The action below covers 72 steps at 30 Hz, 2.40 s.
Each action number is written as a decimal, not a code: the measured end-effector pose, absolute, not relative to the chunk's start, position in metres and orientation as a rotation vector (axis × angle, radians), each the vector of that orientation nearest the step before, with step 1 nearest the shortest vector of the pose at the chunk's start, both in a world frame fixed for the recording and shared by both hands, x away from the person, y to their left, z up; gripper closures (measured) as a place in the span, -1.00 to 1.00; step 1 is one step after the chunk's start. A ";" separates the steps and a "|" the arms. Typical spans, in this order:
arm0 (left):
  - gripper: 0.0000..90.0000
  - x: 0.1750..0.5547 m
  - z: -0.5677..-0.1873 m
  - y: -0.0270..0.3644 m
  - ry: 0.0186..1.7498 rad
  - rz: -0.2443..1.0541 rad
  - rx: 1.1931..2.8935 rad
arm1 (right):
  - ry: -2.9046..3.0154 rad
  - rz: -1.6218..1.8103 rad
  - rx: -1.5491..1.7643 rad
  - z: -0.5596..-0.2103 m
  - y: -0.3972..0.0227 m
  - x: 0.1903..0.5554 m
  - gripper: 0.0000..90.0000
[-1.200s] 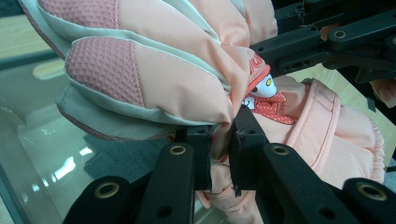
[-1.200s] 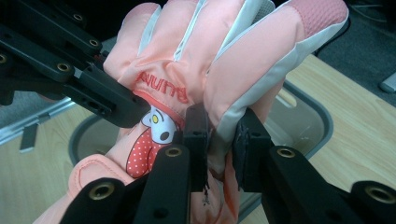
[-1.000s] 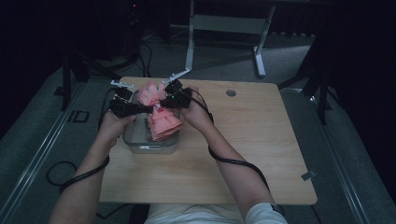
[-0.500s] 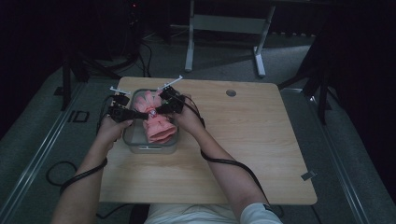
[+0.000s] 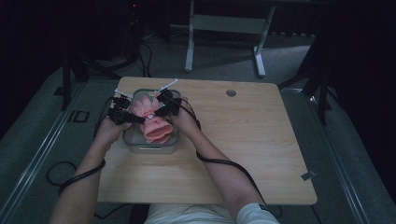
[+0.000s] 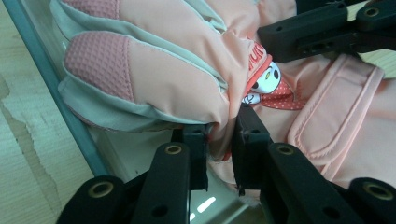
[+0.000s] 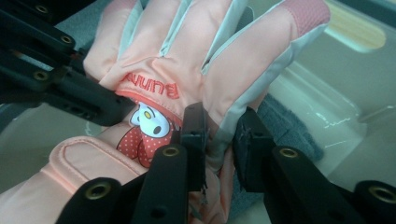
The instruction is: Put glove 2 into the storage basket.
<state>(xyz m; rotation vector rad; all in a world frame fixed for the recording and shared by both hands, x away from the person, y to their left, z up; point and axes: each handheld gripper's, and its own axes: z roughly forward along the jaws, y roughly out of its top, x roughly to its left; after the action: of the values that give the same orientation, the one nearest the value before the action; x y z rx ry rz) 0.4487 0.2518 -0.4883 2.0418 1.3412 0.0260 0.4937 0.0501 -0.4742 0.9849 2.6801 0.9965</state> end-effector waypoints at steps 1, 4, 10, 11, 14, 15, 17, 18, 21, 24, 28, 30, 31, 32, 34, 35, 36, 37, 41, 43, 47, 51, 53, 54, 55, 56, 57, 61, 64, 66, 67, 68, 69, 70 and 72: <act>0.69 0.449 -0.488 0.250 1.350 0.036 2.050 | 2.685 0.985 0.990 -0.476 0.051 0.495 0.63; 0.56 0.450 -0.486 0.246 1.364 0.070 2.075 | 2.688 0.958 1.004 -0.478 0.054 0.498 0.56; 0.14 0.448 -0.481 0.243 1.383 0.185 2.091 | 2.679 0.960 1.037 -0.476 0.056 0.501 0.53; 0.12 0.448 -0.481 0.244 1.386 0.182 2.083 | 2.673 0.959 1.046 -0.476 0.055 0.501 0.52; 0.08 0.448 -0.481 0.246 1.389 0.179 2.074 | 2.666 0.970 1.046 -0.474 0.055 0.502 0.49; 0.06 0.448 -0.480 0.246 1.392 0.179 2.068 | 2.661 0.971 1.045 -0.472 0.054 0.501 0.47; 0.01 0.446 -0.479 0.247 1.394 0.185 2.056 | 2.657 0.982 1.043 -0.470 0.053 0.501 0.42; -0.02 0.446 -0.478 0.248 1.398 0.188 2.050 | 2.652 0.990 1.038 -0.468 0.052 0.501 0.40; -0.11 0.443 -0.476 0.249 1.417 0.205 2.036 | 2.643 1.002 1.021 -0.463 0.050 0.499 0.32; -0.11 0.439 -0.473 0.250 1.427 0.241 2.033 | 2.641 1.040 1.012 -0.457 0.048 0.498 0.22; -0.13 0.431 -0.469 0.251 1.420 0.297 2.050 | 2.635 1.069 0.992 -0.451 0.044 0.496 0.12; -0.13 0.426 -0.466 0.254 1.417 0.302 2.033 | 2.627 1.090 0.987 -0.448 0.041 0.495 0.06; -0.13 0.423 -0.465 0.255 1.409 0.315 2.034 | 2.628 1.102 0.987 -0.446 0.040 0.494 0.06; -0.13 0.420 -0.463 0.255 1.406 0.327 2.029 | 2.625 1.111 0.986 -0.445 0.039 0.493 0.04; -0.13 0.417 -0.459 0.256 1.399 0.334 2.008 | 2.622 1.115 0.978 -0.443 0.037 0.492 0.01; -0.13 0.415 -0.457 0.256 1.394 0.340 2.007 | 2.626 1.120 0.972 -0.441 0.036 0.491 -0.01; -0.13 0.414 -0.456 0.256 1.391 0.344 1.998 | 2.623 1.126 0.967 -0.440 0.035 0.490 -0.03; -0.13 0.412 -0.453 0.256 1.388 0.346 1.984 | 2.619 1.130 0.962 -0.438 0.034 0.488 -0.04; -0.13 0.404 -0.444 0.250 1.331 0.336 1.944 | 2.613 1.159 0.931 -0.431 0.029 0.482 -0.13; -0.13 0.401 -0.441 0.244 1.303 0.342 1.955 | 2.611 1.169 0.921 -0.429 0.027 0.480 -0.15; -0.15 0.394 -0.433 0.227 1.237 0.345 1.969 | 2.596 1.211 0.892 -0.421 0.018 0.473 -0.27; -0.34 0.389 -0.428 0.215 1.187 0.308 1.936 | 2.593 1.226 0.840 -0.418 0.008 0.468 -0.50; -0.49 0.386 -0.427 0.209 1.152 0.301 1.934 | 2.600 1.251 0.834 -0.419 0.002 0.467 -0.59; -0.59 0.384 -0.426 0.206 1.125 0.284 1.925 | 2.602 1.255 0.834 -0.419 0.000 0.466 -0.59; -0.66 0.382 -0.425 0.204 1.115 0.287 1.915 | 2.597 1.255 0.842 -0.419 -0.004 0.465 -0.59; -0.66 0.381 -0.424 0.203 1.109 0.291 1.907 | 2.593 1.256 0.842 -0.420 -0.007 0.465 -0.60; -0.66 0.379 -0.422 0.199 1.089 0.295 1.898 | 2.593 1.261 0.852 -0.420 -0.010 0.464 -0.60; -0.69 0.373 -0.419 0.187 1.050 0.320 1.885 | 2.578 1.274 0.866 -0.420 -0.021 0.462 -0.60; -0.93 0.370 -0.419 0.176 1.008 0.341 1.909 | 2.563 1.268 0.864 -0.421 -0.033 0.458 -0.61; -0.97 0.369 -0.421 0.171 0.976 0.310 1.902 | 2.553 1.264 0.865 -0.421 -0.040 0.456 -0.60; -0.97 0.369 -0.422 0.168 0.963 0.303 1.910 | 2.553 1.258 0.859 -0.421 -0.043 0.456 -0.61; -0.98 0.369 -0.422 0.164 0.958 0.312 1.910 | 2.550 1.258 0.858 -0.421 -0.046 0.455 -0.61; -0.98 0.368 -0.422 0.162 0.940 0.314 1.908 | 2.548 1.258 0.863 -0.421 -0.049 0.454 -0.61; -0.98 0.367 -0.422 0.159 0.924 0.309 1.909 | 2.548 1.253 0.861 -0.421 -0.051 0.453 -0.61; -0.97 0.365 -0.420 0.154 0.898 0.324 1.915 | 2.544 1.232 0.852 -0.422 -0.057 0.451 -0.63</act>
<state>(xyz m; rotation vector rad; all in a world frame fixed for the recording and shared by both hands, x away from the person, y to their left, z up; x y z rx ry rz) 0.3649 0.1536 -0.4201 1.9151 0.8980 0.3241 0.4513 -0.0569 -0.4219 0.8524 2.5436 1.2320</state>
